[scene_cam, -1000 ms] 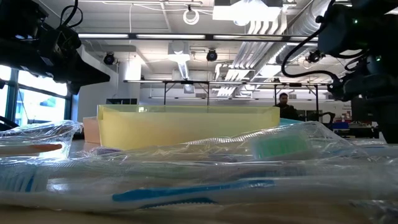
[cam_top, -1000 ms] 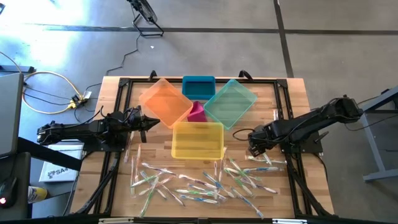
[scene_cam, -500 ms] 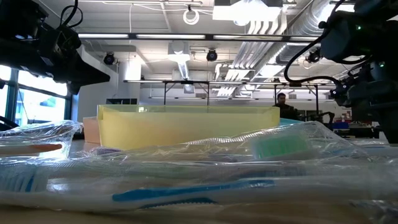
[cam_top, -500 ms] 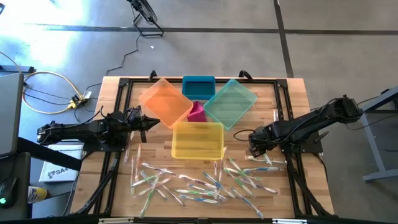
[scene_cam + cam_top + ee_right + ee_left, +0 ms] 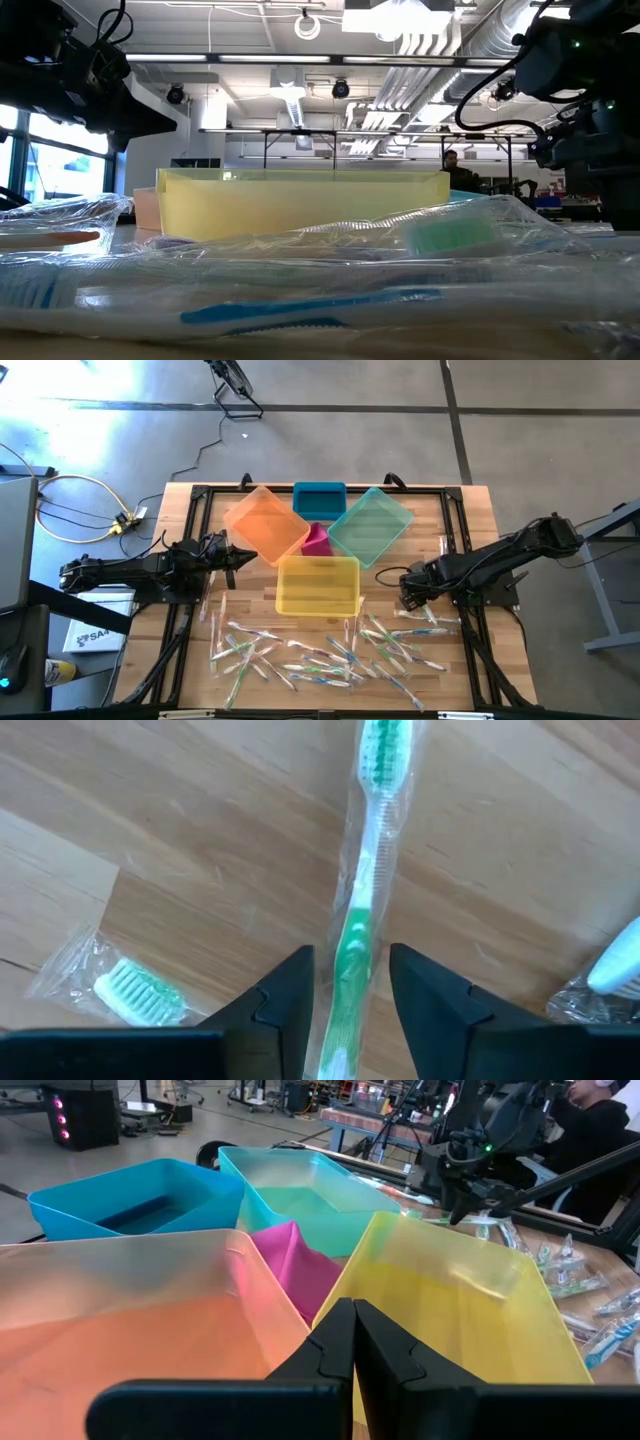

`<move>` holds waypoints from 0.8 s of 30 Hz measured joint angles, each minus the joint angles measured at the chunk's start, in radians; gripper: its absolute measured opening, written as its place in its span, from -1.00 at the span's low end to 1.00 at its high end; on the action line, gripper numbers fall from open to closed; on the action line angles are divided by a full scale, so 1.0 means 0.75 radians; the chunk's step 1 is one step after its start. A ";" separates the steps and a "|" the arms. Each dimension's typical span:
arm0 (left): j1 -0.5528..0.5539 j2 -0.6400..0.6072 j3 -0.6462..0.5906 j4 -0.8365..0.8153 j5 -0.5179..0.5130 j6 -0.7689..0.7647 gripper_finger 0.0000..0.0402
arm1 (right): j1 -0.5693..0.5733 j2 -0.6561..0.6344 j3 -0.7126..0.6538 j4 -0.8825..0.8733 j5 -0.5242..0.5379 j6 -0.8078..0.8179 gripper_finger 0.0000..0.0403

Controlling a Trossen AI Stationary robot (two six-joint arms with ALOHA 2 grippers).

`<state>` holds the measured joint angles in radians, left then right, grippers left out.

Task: Pick & Place Toothbrushes
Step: Put the green toothbrush into the green bin

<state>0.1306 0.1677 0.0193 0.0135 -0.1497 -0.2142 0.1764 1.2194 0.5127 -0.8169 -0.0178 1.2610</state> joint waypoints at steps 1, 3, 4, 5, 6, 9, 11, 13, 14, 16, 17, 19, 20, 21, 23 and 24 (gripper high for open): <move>0.000 0.000 0.000 0.000 0.000 0.000 -1.00 | 0.000 0.000 0.000 0.000 -0.004 0.000 -0.42; 0.000 0.001 0.000 0.000 0.000 0.000 -1.00 | 0.000 0.000 0.000 0.000 -0.011 0.000 -0.48; 0.000 0.000 0.000 0.000 0.000 0.000 -1.00 | 0.000 0.000 0.000 0.000 -0.013 0.000 -0.51; 0.000 0.000 0.000 0.000 0.000 0.000 -1.00 | 0.000 0.000 0.000 0.000 -0.014 0.000 -0.54; 0.000 0.000 0.000 0.000 0.000 0.000 -1.00 | 0.000 0.000 0.000 0.000 -0.014 0.000 -0.57; 0.000 0.000 0.000 0.000 0.000 0.000 -1.00 | 0.000 0.000 0.000 -0.001 -0.014 0.000 -0.65; 0.000 0.000 0.000 0.000 0.000 0.000 -1.00 | 0.000 0.000 0.000 -0.001 -0.014 0.000 -0.70; 0.000 0.001 0.000 0.000 0.000 0.000 -1.00 | 0.000 0.000 0.000 -0.001 -0.013 0.000 -0.75; 0.000 0.000 0.000 0.000 0.000 0.000 -1.00 | 0.000 0.000 0.000 -0.001 -0.012 0.000 -0.77; 0.000 0.001 0.000 0.000 0.000 0.000 -1.00 | 0.000 0.000 0.000 -0.001 -0.012 0.000 -0.82; 0.000 0.001 0.000 0.000 0.000 0.000 -1.00 | 0.000 0.000 0.000 0.000 -0.013 0.000 -0.84; 0.000 0.001 0.000 0.000 0.000 0.000 -1.00 | 0.000 -0.002 0.001 0.001 -0.016 0.001 -0.89; 0.000 0.000 0.000 0.000 0.000 0.000 -1.00 | 0.000 -0.002 0.002 0.002 -0.019 0.003 -0.91; 0.000 0.000 0.000 0.000 0.000 0.000 -1.00 | 0.000 -0.002 0.002 0.003 -0.021 0.007 -0.92; 0.000 0.001 0.000 0.000 0.000 0.000 -1.00 | 0.000 -0.002 0.002 0.007 -0.024 0.023 -0.96; 0.000 0.001 0.000 0.000 0.001 -0.001 -1.00 | 0.000 -0.002 0.003 0.011 -0.026 0.030 -0.97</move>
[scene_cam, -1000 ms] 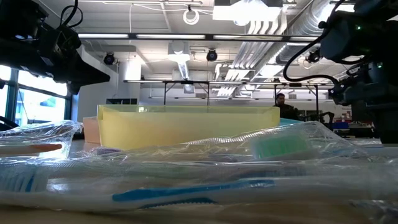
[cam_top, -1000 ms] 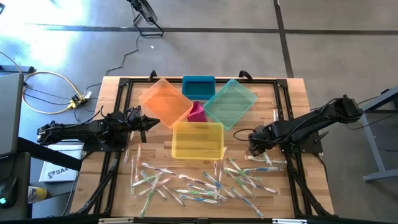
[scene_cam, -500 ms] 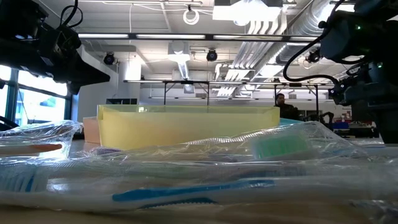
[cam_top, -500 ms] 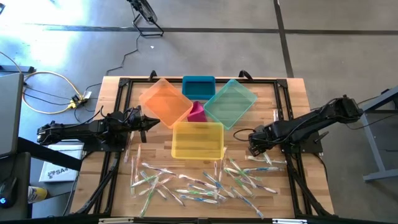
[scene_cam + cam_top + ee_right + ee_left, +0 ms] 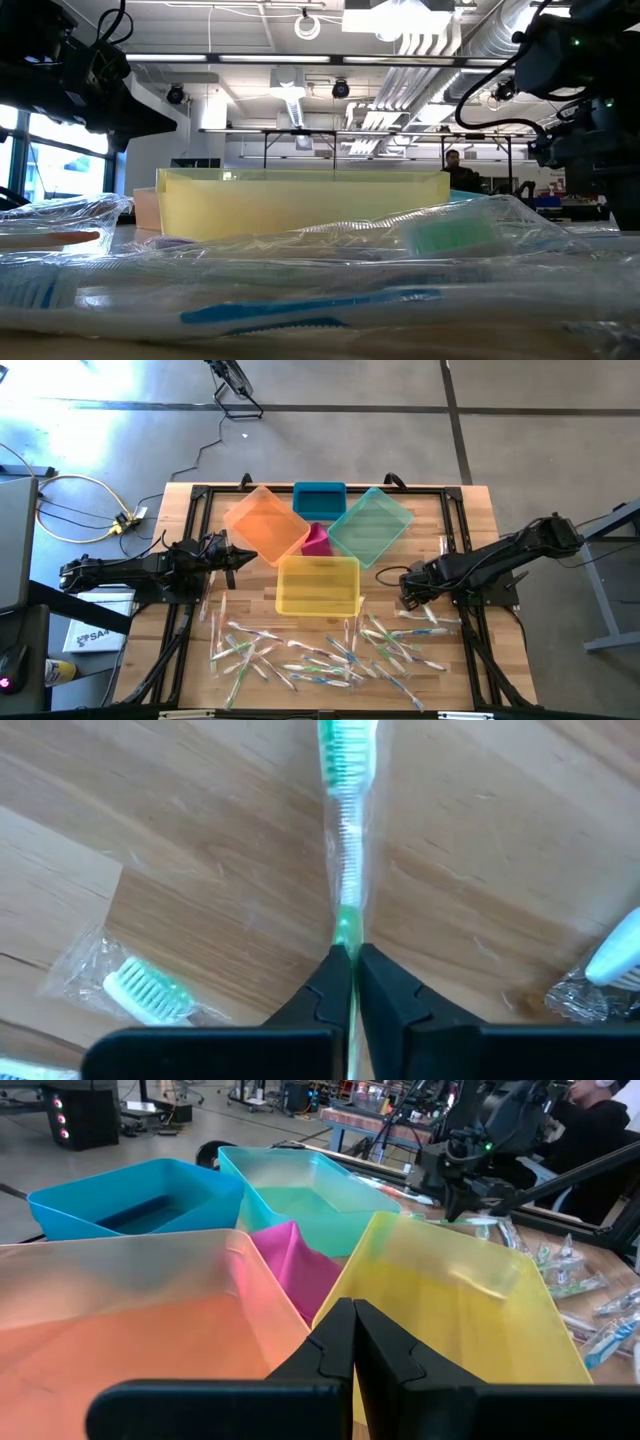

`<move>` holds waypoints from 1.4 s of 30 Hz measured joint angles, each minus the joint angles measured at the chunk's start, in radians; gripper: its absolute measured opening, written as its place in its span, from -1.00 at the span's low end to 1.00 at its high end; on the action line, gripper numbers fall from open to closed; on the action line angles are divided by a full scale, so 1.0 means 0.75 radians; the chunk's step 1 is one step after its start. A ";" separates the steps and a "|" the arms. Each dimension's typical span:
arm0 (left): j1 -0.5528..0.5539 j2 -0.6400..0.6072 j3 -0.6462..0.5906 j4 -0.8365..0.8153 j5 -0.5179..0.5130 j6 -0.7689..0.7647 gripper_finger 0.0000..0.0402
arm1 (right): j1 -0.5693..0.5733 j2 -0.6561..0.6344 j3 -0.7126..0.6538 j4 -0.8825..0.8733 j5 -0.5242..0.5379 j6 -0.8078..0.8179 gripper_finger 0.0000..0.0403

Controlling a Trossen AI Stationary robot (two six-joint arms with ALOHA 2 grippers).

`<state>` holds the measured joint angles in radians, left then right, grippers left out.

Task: Pick & Place Toothbrushes
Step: Put the green toothbrush into the green bin

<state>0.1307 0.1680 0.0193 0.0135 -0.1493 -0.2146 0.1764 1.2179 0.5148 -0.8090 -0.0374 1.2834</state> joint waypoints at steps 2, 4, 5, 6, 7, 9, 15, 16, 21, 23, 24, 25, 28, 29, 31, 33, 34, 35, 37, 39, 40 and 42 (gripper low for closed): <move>-0.001 0.000 0.000 0.000 0.000 -0.026 -1.00 | 0.000 0.000 -0.001 0.011 -0.004 0.010 -0.97; -0.001 0.000 0.000 0.000 0.001 -0.076 -1.00 | 0.000 0.001 -0.001 0.030 -0.002 0.013 -0.98; 0.000 0.000 0.000 0.000 0.002 -0.102 -1.00 | 0.001 0.001 -0.001 0.041 0.006 0.013 -0.98; 0.000 0.000 0.000 0.000 0.004 -0.127 -1.00 | 0.001 0.001 -0.002 0.059 0.018 0.012 -0.98; -0.001 0.000 0.001 -0.001 0.006 -0.146 -1.00 | 0.001 0.001 -0.002 0.081 0.033 0.011 -0.98; 0.000 -0.001 0.001 -0.002 0.012 -0.175 -1.00 | 0.001 0.002 -0.002 0.110 0.047 0.008 -0.98; 0.000 0.000 0.001 -0.001 0.003 -0.147 -1.00 | 0.001 0.002 -0.002 0.119 0.047 -0.003 -0.98; 0.000 0.000 0.001 -0.001 0.001 -0.135 -1.00 | 0.001 0.002 -0.002 0.119 0.047 -0.003 -0.98; 0.000 -0.001 0.001 -0.001 0.000 -0.107 -1.00 | 0.001 0.002 -0.003 0.146 0.023 -0.006 -0.98; 0.000 0.000 0.001 -0.001 -0.001 -0.105 -1.00 | 0.000 0.002 -0.003 0.164 0.001 -0.006 -0.98; 0.000 0.000 0.001 -0.001 -0.001 -0.105 -1.00 | 0.000 0.002 -0.003 0.170 0.002 -0.006 -0.98; 0.000 0.000 0.001 -0.001 -0.001 -0.104 -1.00 | 0.001 0.002 -0.003 0.173 0.003 -0.006 -0.98; 0.000 0.000 0.001 -0.001 -0.003 -0.095 -1.00 | 0.001 -0.006 -0.003 0.181 0.007 -0.006 -0.98; 0.000 0.000 0.000 0.000 -0.006 -0.077 -1.00 | 0.000 -0.006 -0.003 0.183 0.008 -0.006 -0.98; 0.000 0.000 0.001 0.000 -0.007 -0.049 -1.00 | 0.001 -0.006 0.000 0.181 0.010 -0.006 -0.98; 0.000 -0.001 0.000 0.000 -0.008 -0.034 -1.00 | 0.000 -0.006 0.017 0.174 0.019 -0.018 -0.98; 0.000 0.000 0.000 0.000 -0.008 -0.034 -1.00 | 0.001 -0.006 0.029 0.176 0.027 -0.034 -0.98; 0.000 0.000 0.000 0.000 -0.008 -0.034 -1.00 | 0.001 -0.006 0.045 0.177 0.044 -0.046 -0.98; 0.000 0.000 0.001 0.000 -0.008 -0.034 -1.00 | 0.001 -0.006 0.076 0.173 0.080 -0.082 -0.98; 0.000 0.000 0.000 0.000 -0.008 -0.034 -1.00 | -0.001 -0.007 0.114 0.148 0.100 -0.124 -0.98; 0.000 0.000 0.000 0.000 -0.008 -0.034 -1.00 | -0.006 -0.007 0.138 0.122 0.109 -0.148 -0.98; 0.000 -0.001 0.000 0.001 -0.008 -0.034 -1.00 | -0.015 -0.007 0.188 0.045 0.121 -0.180 -0.98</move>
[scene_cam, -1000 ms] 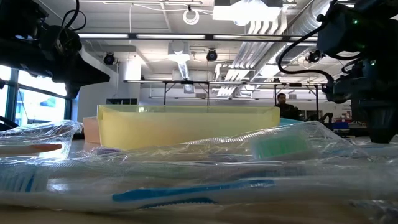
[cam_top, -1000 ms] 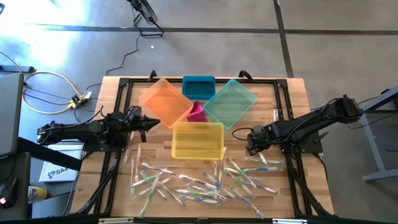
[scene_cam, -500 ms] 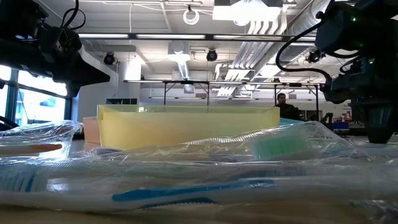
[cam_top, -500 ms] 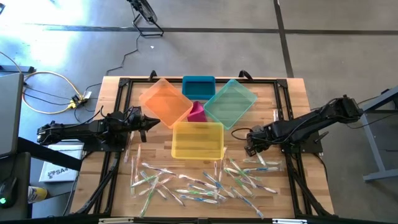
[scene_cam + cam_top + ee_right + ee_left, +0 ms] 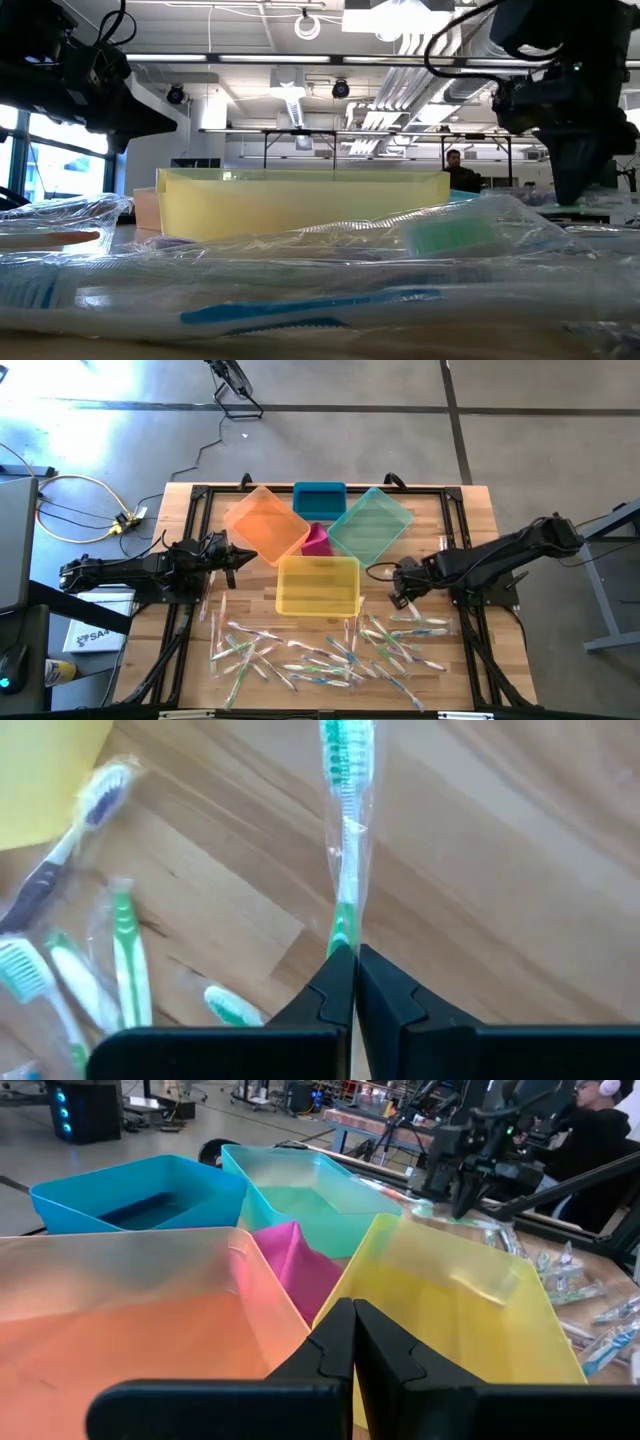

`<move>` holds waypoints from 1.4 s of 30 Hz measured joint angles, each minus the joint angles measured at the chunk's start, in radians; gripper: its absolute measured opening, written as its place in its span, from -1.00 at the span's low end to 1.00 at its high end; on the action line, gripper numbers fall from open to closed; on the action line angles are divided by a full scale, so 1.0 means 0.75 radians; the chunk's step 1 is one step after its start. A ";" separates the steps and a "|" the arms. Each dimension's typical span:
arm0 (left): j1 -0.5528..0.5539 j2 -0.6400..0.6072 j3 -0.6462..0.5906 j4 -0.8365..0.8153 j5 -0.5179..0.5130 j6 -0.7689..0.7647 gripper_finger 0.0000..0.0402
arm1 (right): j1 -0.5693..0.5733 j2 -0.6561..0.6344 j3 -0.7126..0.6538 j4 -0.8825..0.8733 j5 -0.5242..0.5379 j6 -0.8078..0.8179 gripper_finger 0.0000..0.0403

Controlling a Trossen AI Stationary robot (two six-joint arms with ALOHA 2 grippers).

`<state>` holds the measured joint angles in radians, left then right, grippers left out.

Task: Pick & Place Toothbrushes
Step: Put the green toothbrush into the green bin

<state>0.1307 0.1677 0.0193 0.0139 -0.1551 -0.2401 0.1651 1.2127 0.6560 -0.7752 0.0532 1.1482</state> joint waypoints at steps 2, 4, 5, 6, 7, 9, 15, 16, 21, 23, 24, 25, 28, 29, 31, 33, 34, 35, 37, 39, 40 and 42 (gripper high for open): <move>0.000 0.000 0.000 0.000 0.000 0.000 -1.00 | -0.016 0.000 0.047 -0.070 0.021 -0.022 -0.98; 0.000 0.000 0.000 0.000 0.000 0.000 -1.00 | -0.026 0.000 0.099 -0.128 0.067 -0.046 -0.98; 0.000 0.000 0.000 0.000 0.000 -0.001 -1.00 | -0.033 0.000 0.127 -0.150 0.087 -0.066 -0.98; 0.000 0.000 0.000 0.000 0.000 -0.001 -1.00 | -0.041 0.000 0.154 -0.171 0.105 -0.090 -0.98; 0.000 0.001 0.000 0.000 0.000 -0.001 -1.00 | -0.049 -0.001 0.183 -0.195 0.123 -0.115 -0.98; 0.000 0.000 0.000 0.000 0.000 -0.001 -1.00 | -0.066 -0.001 0.246 -0.240 0.164 -0.163 -0.98; 0.000 0.000 0.001 0.000 0.000 -0.001 -1.00 | -0.114 -0.001 0.431 -0.288 0.339 -0.360 -0.98; 0.000 0.000 0.000 0.000 0.000 -0.001 -1.00 | -0.123 -0.001 0.457 -0.287 0.372 -0.398 -0.98; 0.000 0.000 0.000 0.000 0.000 -0.001 -1.00 | -0.183 -0.001 0.551 -0.242 0.519 -0.593 -0.98; 0.000 0.000 0.000 0.000 0.001 -0.001 -1.00 | -0.214 -0.001 0.556 -0.202 0.547 -0.693 -0.98; 0.000 0.000 0.000 0.000 0.001 0.000 -1.00 | -0.231 -0.001 0.556 -0.189 0.558 -0.743 -0.98; 0.000 0.000 0.000 0.000 0.001 0.000 -1.00 | -0.249 -0.001 0.556 -0.177 0.571 -0.793 -0.98; 0.000 0.000 0.000 0.000 0.001 -0.001 -1.00 | -0.307 0.008 0.556 -0.143 0.607 -0.927 -0.98; 0.000 0.000 0.000 0.000 0.001 -0.001 -1.00 | -0.325 0.015 0.556 -0.124 0.608 -0.969 -0.98; 0.000 0.000 0.001 0.000 0.001 -0.001 -1.00 | -0.361 0.031 0.556 -0.080 0.606 -1.057 -0.98; 0.000 0.001 0.000 0.000 0.001 -0.001 -1.00 | -0.392 0.049 0.556 -0.008 0.597 -1.147 -0.98; 0.000 0.000 0.000 0.000 0.001 -0.001 -1.00 | -0.405 0.059 0.556 0.036 0.590 -1.187 -0.98; 0.000 0.000 0.000 0.000 0.001 -0.001 -1.00 | -0.420 0.071 0.556 0.077 0.586 -1.224 -0.98; 0.000 0.000 0.000 0.000 0.001 -0.001 -1.00 | -0.446 0.099 0.556 0.151 0.585 -1.302 -0.98; 0.000 0.000 0.000 0.000 0.001 -0.001 -1.00 | -0.467 0.134 0.556 0.220 0.585 -1.394 -0.98; 0.000 0.000 0.000 0.000 0.001 -0.001 -1.00 | -0.478 0.150 0.556 0.245 0.585 -1.453 -0.98; 0.000 0.000 0.000 0.000 0.001 -0.001 -1.00 | -0.500 0.189 0.556 0.279 0.588 -1.574 -0.98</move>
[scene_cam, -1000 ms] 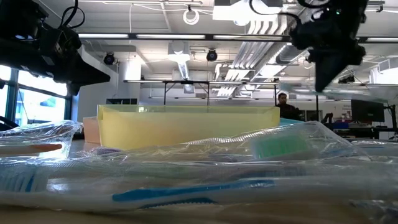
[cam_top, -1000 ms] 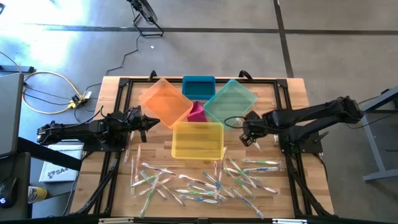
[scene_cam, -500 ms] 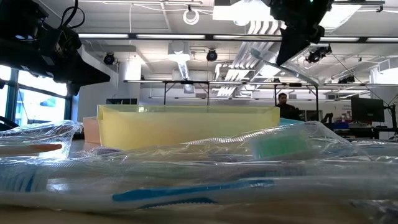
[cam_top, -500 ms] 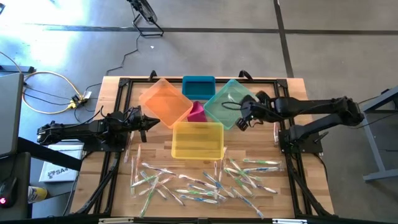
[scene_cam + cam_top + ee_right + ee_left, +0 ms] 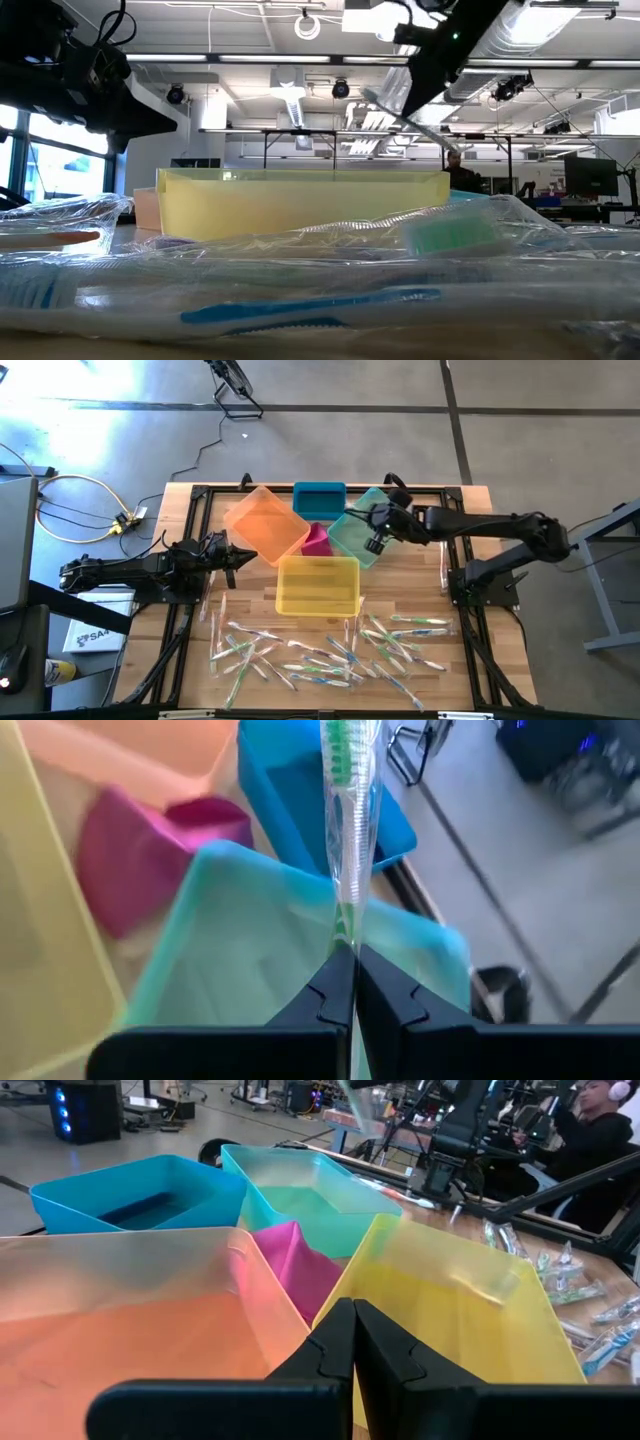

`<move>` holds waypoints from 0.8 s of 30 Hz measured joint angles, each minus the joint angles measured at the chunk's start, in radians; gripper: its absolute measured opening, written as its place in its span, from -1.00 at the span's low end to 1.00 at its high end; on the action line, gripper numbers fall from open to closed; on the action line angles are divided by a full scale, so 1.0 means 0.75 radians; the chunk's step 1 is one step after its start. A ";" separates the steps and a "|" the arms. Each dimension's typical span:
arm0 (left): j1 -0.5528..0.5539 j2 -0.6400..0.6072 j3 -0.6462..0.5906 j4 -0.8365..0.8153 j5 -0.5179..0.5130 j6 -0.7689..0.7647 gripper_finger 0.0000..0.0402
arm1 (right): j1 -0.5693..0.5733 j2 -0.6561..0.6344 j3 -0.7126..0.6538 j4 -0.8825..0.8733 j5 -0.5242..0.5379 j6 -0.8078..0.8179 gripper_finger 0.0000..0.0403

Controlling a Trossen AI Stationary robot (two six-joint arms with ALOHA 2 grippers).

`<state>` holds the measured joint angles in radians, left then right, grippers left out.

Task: Pick & Place Toothbrushes
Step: Put the green toothbrush into the green bin

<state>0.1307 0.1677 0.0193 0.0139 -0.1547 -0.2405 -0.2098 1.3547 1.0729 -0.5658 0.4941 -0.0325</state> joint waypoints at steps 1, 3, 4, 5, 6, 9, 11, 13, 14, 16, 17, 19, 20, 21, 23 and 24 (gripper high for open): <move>0.000 0.000 0.000 0.000 0.000 0.000 -1.00 | -0.010 0.022 0.000 0.012 0.001 -0.058 -0.98; 0.000 0.000 0.000 0.000 0.000 0.000 -1.00 | -0.034 0.067 0.000 0.031 0.001 -0.153 -0.98; 0.000 0.000 0.000 0.000 0.000 0.000 -1.00 | -0.048 0.089 0.000 0.030 -0.001 -0.193 -0.98; 0.000 0.000 0.000 0.000 0.000 0.000 -1.00 | -0.063 0.111 0.000 0.029 -0.006 -0.230 -0.98; 0.000 0.000 0.000 0.000 0.001 0.000 -1.00 | -0.077 0.133 0.000 0.030 -0.015 -0.265 -0.98; 0.000 0.000 0.000 0.000 0.001 0.000 -1.00 | -0.121 0.194 0.000 0.029 -0.074 -0.370 -0.98; 0.000 0.000 0.000 0.000 0.001 0.000 -1.00 | -0.145 0.233 0.000 0.029 -0.117 -0.445 -0.98; 0.000 0.000 0.000 0.000 0.001 0.000 -1.00 | -0.161 0.263 0.000 0.026 -0.158 -0.537 -0.98; 0.000 0.000 0.000 0.000 0.001 0.000 -1.00 | -0.166 0.276 0.000 0.023 -0.181 -0.583 -0.98; 0.000 0.000 0.000 0.000 0.001 0.000 -1.00 | -0.175 0.298 0.000 0.022 -0.220 -0.664 -0.98; 0.000 0.000 0.001 0.000 0.001 0.000 -1.00 | -0.180 0.306 0.000 0.019 -0.236 -0.696 -0.98; 0.000 0.000 0.000 0.000 0.001 0.000 -1.00 | -0.187 0.325 0.000 0.016 -0.264 -0.758 -0.98; 0.000 0.000 0.000 0.000 0.001 0.000 -1.00 | -0.189 0.332 0.000 0.011 -0.270 -0.792 -0.98; 0.000 0.000 0.000 0.000 0.001 0.000 -1.00 | -0.193 0.338 0.000 0.002 -0.276 -0.826 -0.98; 0.000 0.000 0.000 0.000 0.001 0.000 -1.00 | -0.201 0.343 0.000 -0.008 -0.280 -0.882 -0.98; 0.000 0.000 0.000 0.000 0.001 0.000 -1.00 | -0.205 0.343 -0.001 -0.009 -0.283 -0.903 -0.98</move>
<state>0.1307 0.1680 0.0195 0.0139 -0.1543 -0.2405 -0.3639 1.6123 1.0725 -0.5724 0.2821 -0.7097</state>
